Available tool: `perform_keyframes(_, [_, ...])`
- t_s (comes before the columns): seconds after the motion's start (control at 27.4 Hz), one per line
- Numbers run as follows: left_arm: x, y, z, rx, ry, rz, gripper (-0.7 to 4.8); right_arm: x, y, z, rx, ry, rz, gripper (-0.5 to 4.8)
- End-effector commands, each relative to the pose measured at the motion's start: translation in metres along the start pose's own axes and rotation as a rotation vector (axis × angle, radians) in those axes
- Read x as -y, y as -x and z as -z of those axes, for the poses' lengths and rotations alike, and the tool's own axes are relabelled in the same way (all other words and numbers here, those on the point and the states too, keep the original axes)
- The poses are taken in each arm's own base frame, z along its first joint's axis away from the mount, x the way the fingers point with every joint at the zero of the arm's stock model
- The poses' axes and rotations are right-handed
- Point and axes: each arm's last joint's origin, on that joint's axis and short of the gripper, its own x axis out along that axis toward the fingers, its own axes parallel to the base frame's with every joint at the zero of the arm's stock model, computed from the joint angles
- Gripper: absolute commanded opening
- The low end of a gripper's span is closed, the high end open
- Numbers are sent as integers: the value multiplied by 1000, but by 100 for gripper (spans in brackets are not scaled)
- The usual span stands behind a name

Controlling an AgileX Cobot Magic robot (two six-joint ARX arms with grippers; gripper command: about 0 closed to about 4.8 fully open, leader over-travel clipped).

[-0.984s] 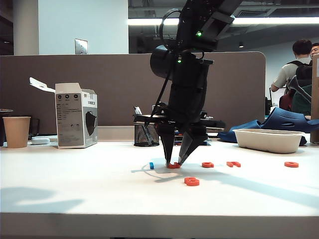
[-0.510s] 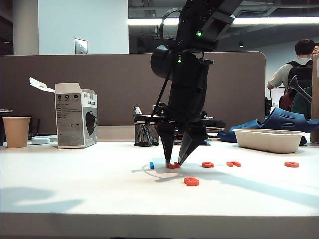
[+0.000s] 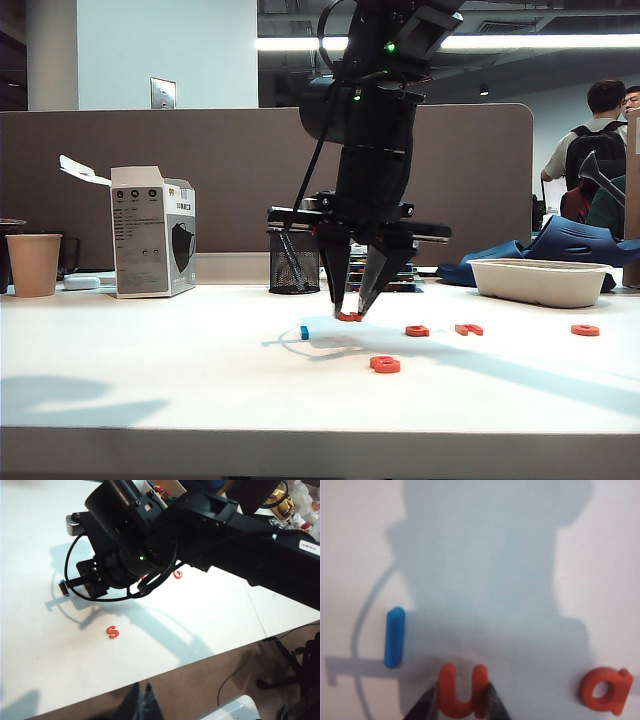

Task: Select the appropriate letters from the row of letter magnets placed on the table to arrange into the word "sun".

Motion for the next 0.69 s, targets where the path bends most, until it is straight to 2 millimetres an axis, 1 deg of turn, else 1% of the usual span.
perform_keyframes(0.04, [0,1,-1,10,-2,5,-3,-1,16,-1,27,6,-6,107])
perform_keyframes(0.22, [0,1,-1,10,-2,5,-3,3,46,0,90,2,18,107])
perform_keyframes(0.44, [0,1,-1,10,-2,5,-3,10,93,7,193,17,97,107])
perform_keyframes(0.51, [1,1,-1,10,-2,6,-3,11,106,12,221,18,90,107])
perform_keyframes(0.58, [1,1,-1,10,-2,6,-3,17,125,23,256,13,81,107])
perform_keyframes(0.69, [0,1,-1,10,-2,5,-3,25,133,36,271,4,99,107])
